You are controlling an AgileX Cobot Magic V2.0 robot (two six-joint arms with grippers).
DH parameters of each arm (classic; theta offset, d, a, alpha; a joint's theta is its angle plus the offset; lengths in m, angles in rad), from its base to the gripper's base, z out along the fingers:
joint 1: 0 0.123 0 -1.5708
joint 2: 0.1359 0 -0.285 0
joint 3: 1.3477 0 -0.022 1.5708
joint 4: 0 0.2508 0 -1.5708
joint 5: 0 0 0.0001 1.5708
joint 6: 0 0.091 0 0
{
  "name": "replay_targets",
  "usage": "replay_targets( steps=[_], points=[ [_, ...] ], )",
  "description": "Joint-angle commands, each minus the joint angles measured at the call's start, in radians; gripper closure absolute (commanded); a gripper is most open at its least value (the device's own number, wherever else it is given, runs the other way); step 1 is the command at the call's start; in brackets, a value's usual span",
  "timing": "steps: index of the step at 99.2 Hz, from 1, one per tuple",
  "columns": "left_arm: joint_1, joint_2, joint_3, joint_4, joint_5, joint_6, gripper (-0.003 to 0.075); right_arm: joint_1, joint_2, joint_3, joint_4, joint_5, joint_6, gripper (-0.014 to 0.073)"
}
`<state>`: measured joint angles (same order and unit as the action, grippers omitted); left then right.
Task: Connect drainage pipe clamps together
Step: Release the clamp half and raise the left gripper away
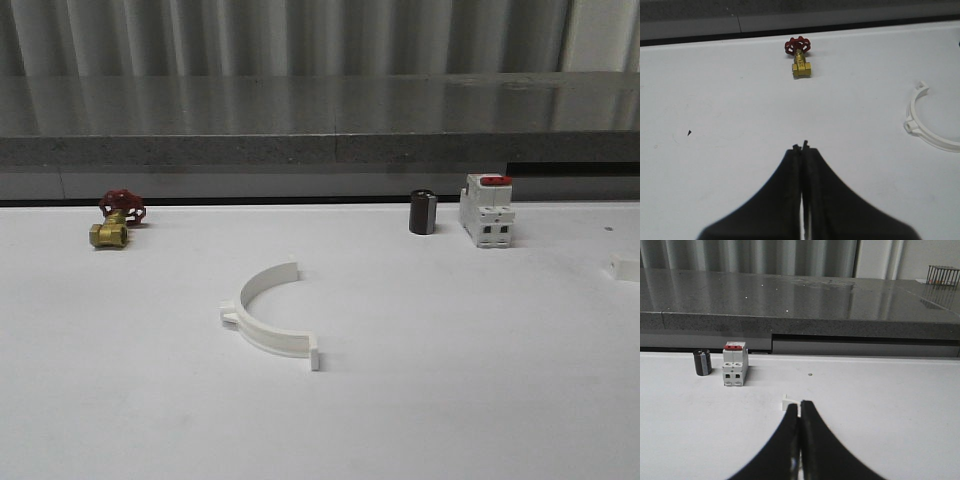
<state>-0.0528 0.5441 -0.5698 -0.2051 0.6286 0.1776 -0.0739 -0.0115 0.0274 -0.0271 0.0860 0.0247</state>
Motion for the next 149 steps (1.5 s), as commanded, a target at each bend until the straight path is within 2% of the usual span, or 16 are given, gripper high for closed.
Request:
replay_targets(
  steps=[1, 27, 60, 82, 116, 127, 136, 149],
  points=[
    [0.006, -0.084, 0.032, -0.035, -0.056, 0.0, 0.074, -0.001, -0.012, -0.015, -0.009, -0.079, -0.007, 0.0661],
    [0.006, -0.277, 0.16, -0.094, -0.059, 0.0, 0.074, -0.001, -0.012, -0.015, -0.009, -0.08, -0.007, 0.0661],
    [0.006, -0.347, 0.163, -0.078, -0.098, 0.0, 0.074, 0.0, -0.012, -0.027, 0.007, -0.197, -0.005, 0.0661],
    [0.006, -0.347, 0.163, -0.078, -0.1, 0.0, 0.074, 0.001, 0.081, -0.235, 0.027, 0.228, -0.005, 0.0661],
    [0.006, -0.347, 0.163, -0.078, -0.1, 0.0, 0.074, 0.001, 0.568, -0.516, 0.06, 0.572, -0.005, 0.0648],
    [0.006, -0.347, 0.163, -0.078, -0.1, 0.0, 0.074, 0.001, 0.752, -0.594, 0.064, 0.636, -0.005, 0.057],
    [0.006, -0.347, 0.163, -0.078, -0.1, 0.0, 0.074, 0.001, 0.891, -0.659, 0.065, 0.647, -0.005, 0.0428],
    [0.006, -0.347, 0.163, -0.078, -0.1, 0.0, 0.074, -0.001, 1.075, -0.753, 0.065, 0.644, -0.005, 0.0149]
  ],
)
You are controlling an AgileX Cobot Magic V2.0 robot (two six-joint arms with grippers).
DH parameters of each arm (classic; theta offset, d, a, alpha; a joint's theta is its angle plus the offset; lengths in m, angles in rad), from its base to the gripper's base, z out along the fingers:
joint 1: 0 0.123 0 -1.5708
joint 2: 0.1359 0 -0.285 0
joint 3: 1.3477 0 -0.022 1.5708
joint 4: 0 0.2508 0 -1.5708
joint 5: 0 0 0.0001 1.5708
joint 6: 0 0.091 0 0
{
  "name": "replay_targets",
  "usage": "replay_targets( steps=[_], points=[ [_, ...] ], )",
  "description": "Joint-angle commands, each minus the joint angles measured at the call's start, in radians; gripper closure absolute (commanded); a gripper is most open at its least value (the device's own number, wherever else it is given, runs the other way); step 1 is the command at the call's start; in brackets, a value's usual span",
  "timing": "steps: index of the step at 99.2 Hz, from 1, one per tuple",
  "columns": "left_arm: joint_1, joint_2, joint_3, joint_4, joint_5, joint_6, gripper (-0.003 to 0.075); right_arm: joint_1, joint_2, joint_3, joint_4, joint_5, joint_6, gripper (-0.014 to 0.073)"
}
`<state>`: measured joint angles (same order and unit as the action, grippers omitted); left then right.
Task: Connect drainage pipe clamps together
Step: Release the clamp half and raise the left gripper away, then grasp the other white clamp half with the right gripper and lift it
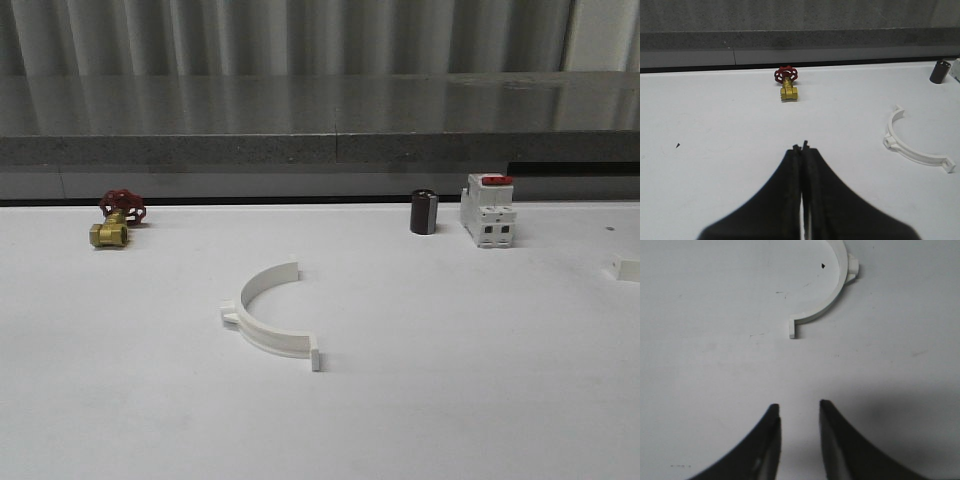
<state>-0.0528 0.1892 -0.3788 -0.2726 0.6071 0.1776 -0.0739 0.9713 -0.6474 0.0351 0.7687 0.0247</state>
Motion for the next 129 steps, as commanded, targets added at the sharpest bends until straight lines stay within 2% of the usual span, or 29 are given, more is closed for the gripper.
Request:
replay_targets(
  steps=[1, 8, 25, 38, 39, 96, 104, 116, 123, 129],
  points=[
    [0.006, 0.008, -0.027, -0.011, -0.079, 0.0, 0.074, -0.001, 0.101, -0.084, 0.003, -0.039, -0.005, 0.0149],
    [0.006, 0.008, -0.027, -0.011, -0.079, 0.0, 0.074, -0.001, 0.203, -0.143, 0.003, -0.033, 0.0, 0.0074],
    [0.006, 0.008, -0.027, -0.011, -0.079, 0.0, 0.074, -0.04, 0.402, -0.271, 0.003, 0.009, 0.015, 0.0076],
    [0.006, 0.008, -0.027, -0.011, -0.079, 0.0, 0.074, -0.098, 0.529, -0.366, 0.003, 0.034, 0.015, 0.0076],
    [0.006, 0.008, -0.027, -0.011, -0.079, 0.0, 0.074, -0.125, 0.588, -0.412, 0.003, 0.038, 0.015, 0.0076],
    [0.006, 0.008, -0.027, -0.011, -0.079, 0.0, 0.074, -0.142, 0.891, -0.608, 0.01, 0.051, 0.014, 0.0085],
    [0.006, 0.008, -0.027, -0.011, -0.079, 0.0, 0.074, -0.142, 0.9, -0.613, 0.01, 0.057, 0.014, 0.0216],
    [0.006, 0.008, -0.027, -0.011, -0.079, 0.0, 0.074, -0.142, 0.902, -0.613, 0.011, 0.068, 0.014, 0.0534],
    [0.006, 0.008, -0.027, -0.011, -0.079, 0.0, 0.074, -0.142, 0.901, -0.615, 0.012, 0.068, 0.014, 0.0628],
    [0.006, 0.008, -0.027, -0.011, -0.079, 0.0, 0.074, -0.142, 0.901, -0.617, 0.011, 0.055, 0.014, 0.0653]
  ],
)
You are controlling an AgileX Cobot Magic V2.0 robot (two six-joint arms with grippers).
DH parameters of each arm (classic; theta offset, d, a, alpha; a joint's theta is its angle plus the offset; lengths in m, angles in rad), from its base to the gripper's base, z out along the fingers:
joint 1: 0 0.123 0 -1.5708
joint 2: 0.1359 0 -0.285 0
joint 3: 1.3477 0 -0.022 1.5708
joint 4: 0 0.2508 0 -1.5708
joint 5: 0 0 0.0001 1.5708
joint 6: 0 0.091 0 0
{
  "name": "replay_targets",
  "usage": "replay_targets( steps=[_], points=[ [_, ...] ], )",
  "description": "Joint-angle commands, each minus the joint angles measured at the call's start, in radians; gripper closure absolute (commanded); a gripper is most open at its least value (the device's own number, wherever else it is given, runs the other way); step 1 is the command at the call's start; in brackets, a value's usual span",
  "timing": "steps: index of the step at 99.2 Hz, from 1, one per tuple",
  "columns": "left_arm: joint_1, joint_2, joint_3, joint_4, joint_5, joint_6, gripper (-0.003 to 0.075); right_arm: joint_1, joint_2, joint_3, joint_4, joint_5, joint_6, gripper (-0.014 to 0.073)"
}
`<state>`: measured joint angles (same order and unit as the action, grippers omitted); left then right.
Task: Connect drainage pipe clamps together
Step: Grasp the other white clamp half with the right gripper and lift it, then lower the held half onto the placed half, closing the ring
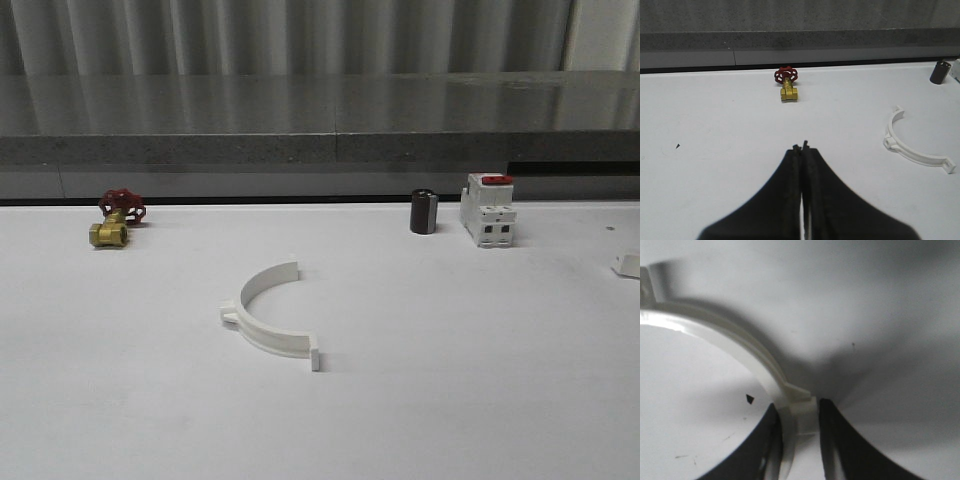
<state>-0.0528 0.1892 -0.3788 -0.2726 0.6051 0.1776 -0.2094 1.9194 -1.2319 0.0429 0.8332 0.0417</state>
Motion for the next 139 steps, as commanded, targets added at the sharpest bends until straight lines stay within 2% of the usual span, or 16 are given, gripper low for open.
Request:
replay_targets(
  steps=[1, 19, 33, 53, 67, 81, 93, 112, 139],
  points=[
    [0.006, 0.008, -0.027, -0.011, -0.077, 0.0, 0.074, -0.006, -0.048, -0.032, 0.004, -0.011, -0.003, 0.0652],
    [0.006, 0.008, -0.027, -0.011, -0.077, 0.0, 0.074, -0.004, -0.067, -0.032, 0.043, 0.037, 0.004, 0.0651],
    [0.006, 0.008, -0.027, -0.011, -0.077, 0.0, 0.074, 0.041, -0.113, -0.032, 0.05, 0.077, 0.004, 0.0651],
    [0.006, 0.008, -0.027, -0.011, -0.077, 0.0, 0.074, 0.185, -0.154, -0.037, 0.046, 0.101, 0.093, 0.0651],
    [0.006, 0.008, -0.027, -0.011, -0.077, 0.0, 0.074, 0.318, -0.148, -0.062, 0.046, 0.109, 0.106, 0.0651],
    [0.006, 0.008, -0.027, -0.011, -0.077, 0.0, 0.074, 0.437, -0.141, -0.136, 0.046, 0.117, 0.127, 0.0651],
    [0.006, 0.008, -0.027, -0.011, -0.077, 0.0, 0.074, 0.509, -0.09, -0.248, 0.046, 0.2, 0.123, 0.0651],
    [0.006, 0.008, -0.027, -0.011, -0.077, 0.0, 0.074, 0.566, 0.029, -0.407, 0.066, 0.256, 0.139, 0.0651],
    [0.006, 0.008, -0.027, -0.011, -0.077, 0.0, 0.074, 0.628, 0.113, -0.454, 0.073, 0.254, 0.26, 0.0651]
  ],
)
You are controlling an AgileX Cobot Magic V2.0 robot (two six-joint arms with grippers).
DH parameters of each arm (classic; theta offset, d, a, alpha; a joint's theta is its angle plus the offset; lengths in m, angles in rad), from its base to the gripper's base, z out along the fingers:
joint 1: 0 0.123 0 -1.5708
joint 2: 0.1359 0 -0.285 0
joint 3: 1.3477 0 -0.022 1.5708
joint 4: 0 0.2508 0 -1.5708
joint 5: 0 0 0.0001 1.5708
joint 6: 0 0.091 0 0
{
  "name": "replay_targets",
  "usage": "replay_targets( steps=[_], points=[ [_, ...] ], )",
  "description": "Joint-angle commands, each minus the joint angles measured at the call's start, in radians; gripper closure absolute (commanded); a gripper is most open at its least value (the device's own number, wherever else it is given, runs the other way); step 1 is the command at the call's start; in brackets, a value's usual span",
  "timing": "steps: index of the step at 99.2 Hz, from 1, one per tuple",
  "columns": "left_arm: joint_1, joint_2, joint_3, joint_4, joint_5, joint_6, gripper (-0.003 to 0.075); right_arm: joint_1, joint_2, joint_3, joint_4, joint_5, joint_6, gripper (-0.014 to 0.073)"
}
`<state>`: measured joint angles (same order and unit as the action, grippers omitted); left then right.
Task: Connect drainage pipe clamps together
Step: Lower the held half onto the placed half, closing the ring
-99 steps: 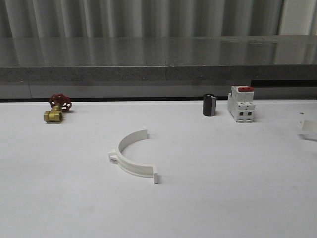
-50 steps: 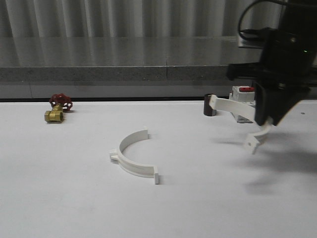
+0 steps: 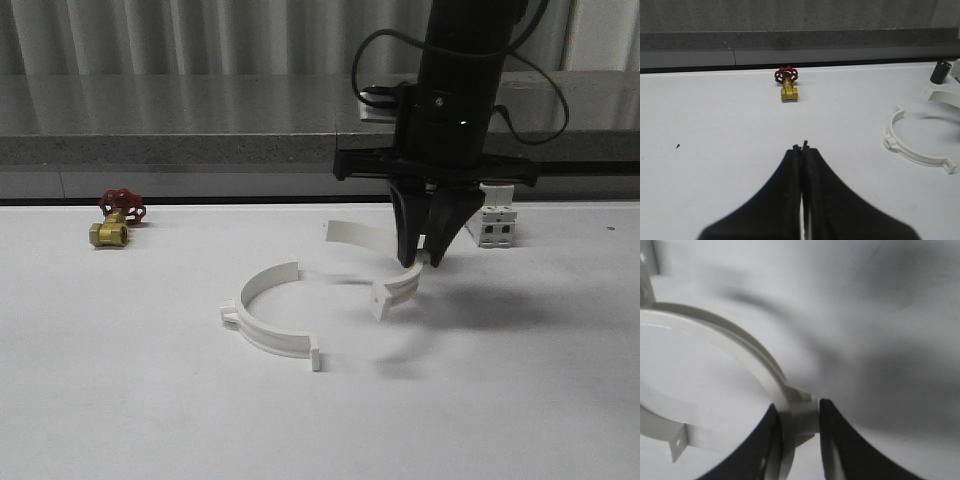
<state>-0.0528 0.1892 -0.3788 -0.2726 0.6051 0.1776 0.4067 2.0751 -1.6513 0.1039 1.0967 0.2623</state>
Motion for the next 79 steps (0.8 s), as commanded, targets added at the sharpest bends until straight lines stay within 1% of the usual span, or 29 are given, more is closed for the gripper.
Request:
replay_targets(
  steps=[1, 24, 43, 79],
  points=[
    [0.006, 0.008, -0.027, -0.011, -0.077, 0.0, 0.074, 0.013, -0.04, -0.035, 0.012, -0.011, 0.042, 0.0651],
    [0.006, 0.008, -0.027, -0.011, -0.077, 0.0, 0.074, 0.028, 0.005, -0.035, 0.013, -0.041, 0.072, 0.0651],
    [0.006, 0.008, -0.027, -0.011, -0.077, 0.0, 0.074, 0.029, 0.013, -0.035, 0.013, -0.094, 0.088, 0.0651],
    [0.006, 0.008, -0.027, -0.011, -0.077, 0.0, 0.074, 0.029, 0.018, -0.035, 0.02, -0.113, 0.098, 0.0651]
  ],
)
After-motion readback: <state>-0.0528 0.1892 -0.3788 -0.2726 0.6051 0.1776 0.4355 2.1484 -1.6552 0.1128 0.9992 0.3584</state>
